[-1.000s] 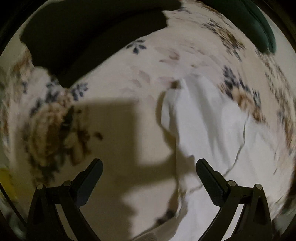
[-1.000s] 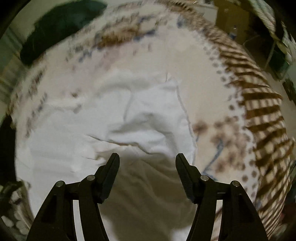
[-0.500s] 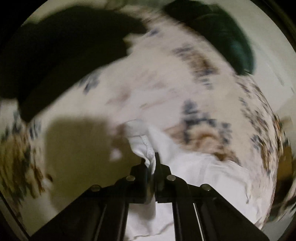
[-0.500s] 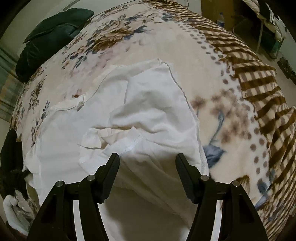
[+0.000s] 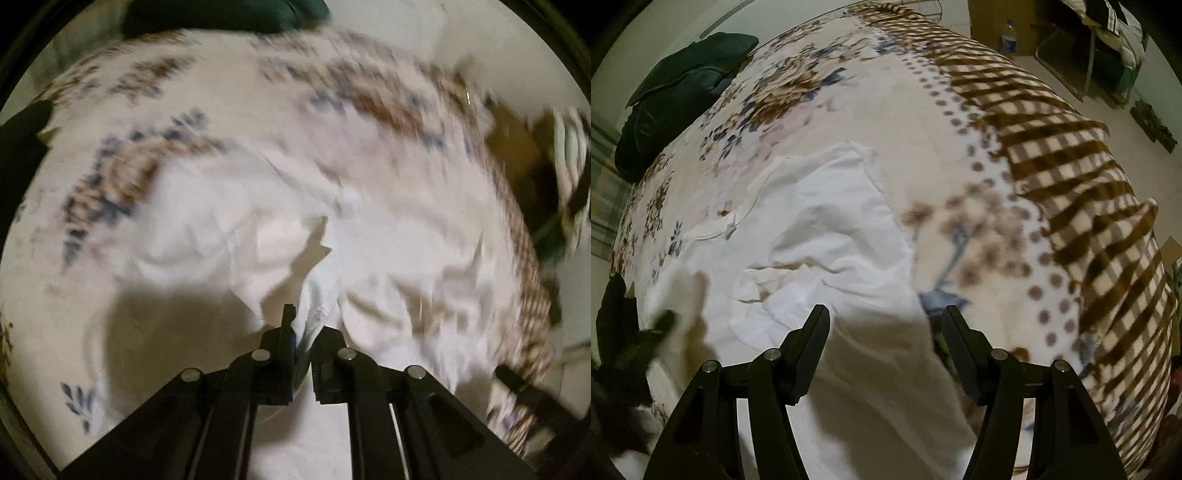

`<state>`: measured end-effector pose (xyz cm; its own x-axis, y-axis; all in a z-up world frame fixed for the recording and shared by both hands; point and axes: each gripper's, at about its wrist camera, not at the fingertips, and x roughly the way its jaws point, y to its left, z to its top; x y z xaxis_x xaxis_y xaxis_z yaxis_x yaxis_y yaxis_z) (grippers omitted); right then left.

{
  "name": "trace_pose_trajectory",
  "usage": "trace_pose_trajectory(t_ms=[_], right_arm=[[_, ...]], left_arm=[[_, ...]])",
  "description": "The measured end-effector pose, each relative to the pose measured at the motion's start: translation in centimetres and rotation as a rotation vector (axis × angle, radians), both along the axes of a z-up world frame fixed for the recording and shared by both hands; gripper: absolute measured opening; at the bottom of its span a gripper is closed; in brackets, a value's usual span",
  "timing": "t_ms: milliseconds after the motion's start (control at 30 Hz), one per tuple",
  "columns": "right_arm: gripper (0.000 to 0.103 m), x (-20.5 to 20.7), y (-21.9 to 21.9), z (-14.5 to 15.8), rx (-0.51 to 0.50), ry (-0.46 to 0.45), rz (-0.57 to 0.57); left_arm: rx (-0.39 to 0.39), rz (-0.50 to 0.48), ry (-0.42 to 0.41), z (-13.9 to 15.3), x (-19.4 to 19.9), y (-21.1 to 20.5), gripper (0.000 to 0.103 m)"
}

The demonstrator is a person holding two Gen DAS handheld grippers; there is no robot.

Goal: Fold small clothes

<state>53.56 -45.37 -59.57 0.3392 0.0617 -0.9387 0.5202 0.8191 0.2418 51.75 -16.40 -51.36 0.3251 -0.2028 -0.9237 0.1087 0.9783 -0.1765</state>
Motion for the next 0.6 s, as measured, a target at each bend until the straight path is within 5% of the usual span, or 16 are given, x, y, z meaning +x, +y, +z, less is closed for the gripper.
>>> trace_pose_trajectory(t_ms=[67, 133, 200, 267, 367, 433, 600], right_arm=[[0.065, -0.3, -0.5, 0.1, 0.026, -0.009, 0.007], [0.071, -0.7, -0.9, 0.3, 0.061, -0.023, 0.018], [0.074, -1.0, -1.0, 0.7, 0.1, -0.049, 0.025], [0.075, -1.0, -0.8, 1.0, 0.143, -0.062, 0.037], [0.075, -0.4, 0.5, 1.4, 0.223, -0.069, 0.072], [0.075, 0.7, 1.8, 1.3, 0.292, -0.074, 0.094], [0.075, 6.0, 6.2, -0.1, 0.41, -0.062, 0.13]], left_arm=[[-0.01, -0.023, 0.031, -0.4, -0.7, -0.6, 0.027], [-0.073, -0.029, 0.025, 0.6, -1.5, 0.1, 0.074], [-0.103, -0.023, 0.005, 2.3, -2.3, 1.6, 0.09], [-0.085, 0.017, -0.042, 4.2, -2.9, 4.2, 0.09], [0.046, 0.108, -0.09, 5.2, -2.9, 8.2, 0.09], [0.137, 0.186, -0.074, 4.3, -1.7, 11.0, 0.09], [0.203, 0.253, -0.039, 1.5, 1.3, 13.4, 0.09]])
